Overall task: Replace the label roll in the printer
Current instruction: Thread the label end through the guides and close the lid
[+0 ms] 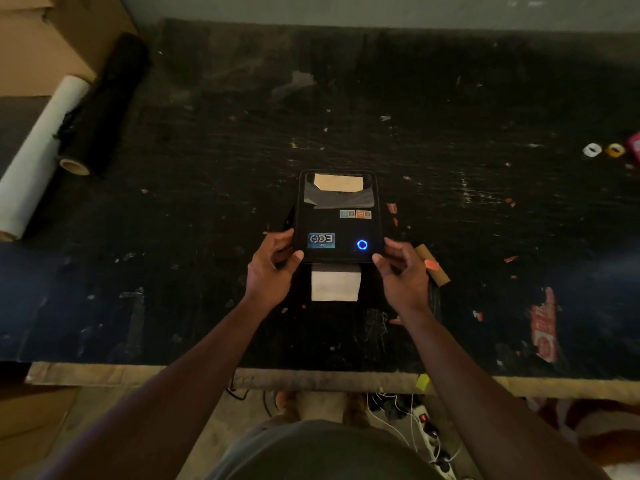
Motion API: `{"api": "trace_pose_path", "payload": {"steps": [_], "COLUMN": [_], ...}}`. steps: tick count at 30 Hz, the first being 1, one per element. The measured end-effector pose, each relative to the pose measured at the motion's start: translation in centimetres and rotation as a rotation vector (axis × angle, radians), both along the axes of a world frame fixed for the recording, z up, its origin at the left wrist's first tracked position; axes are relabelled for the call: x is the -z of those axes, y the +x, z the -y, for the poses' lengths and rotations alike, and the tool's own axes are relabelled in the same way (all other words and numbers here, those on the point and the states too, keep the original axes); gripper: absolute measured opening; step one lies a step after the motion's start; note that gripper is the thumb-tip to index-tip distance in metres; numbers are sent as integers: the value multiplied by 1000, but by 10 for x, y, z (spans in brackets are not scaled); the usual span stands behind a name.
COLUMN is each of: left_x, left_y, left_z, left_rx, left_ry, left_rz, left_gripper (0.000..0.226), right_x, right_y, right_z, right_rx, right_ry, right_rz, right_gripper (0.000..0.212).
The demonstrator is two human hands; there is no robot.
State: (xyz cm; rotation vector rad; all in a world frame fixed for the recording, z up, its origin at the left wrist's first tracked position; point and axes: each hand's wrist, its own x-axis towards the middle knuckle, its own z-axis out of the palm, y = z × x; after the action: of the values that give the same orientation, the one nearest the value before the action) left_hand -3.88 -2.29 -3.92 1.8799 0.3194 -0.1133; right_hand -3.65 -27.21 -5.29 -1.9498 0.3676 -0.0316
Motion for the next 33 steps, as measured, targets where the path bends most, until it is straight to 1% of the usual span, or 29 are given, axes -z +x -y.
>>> {"api": "trace_pose_path", "payload": {"steps": [8,18,33], "left_x": [-5,-4,1], "left_y": [-2,-1,0], "left_z": [0,1,0], "left_rx": [32,8,8], "left_ry": [30,-1,9], "left_rz": [15,25,4], "left_gripper": [45,45,47], "right_x": [1,0,3], "right_y": [0,1,1], "right_z": [2,1,2], "right_rx": [-10,-8,-20], "right_ry": [-2,16,2], "right_rz": [10,5,14], "right_gripper": [40,39,39]}}
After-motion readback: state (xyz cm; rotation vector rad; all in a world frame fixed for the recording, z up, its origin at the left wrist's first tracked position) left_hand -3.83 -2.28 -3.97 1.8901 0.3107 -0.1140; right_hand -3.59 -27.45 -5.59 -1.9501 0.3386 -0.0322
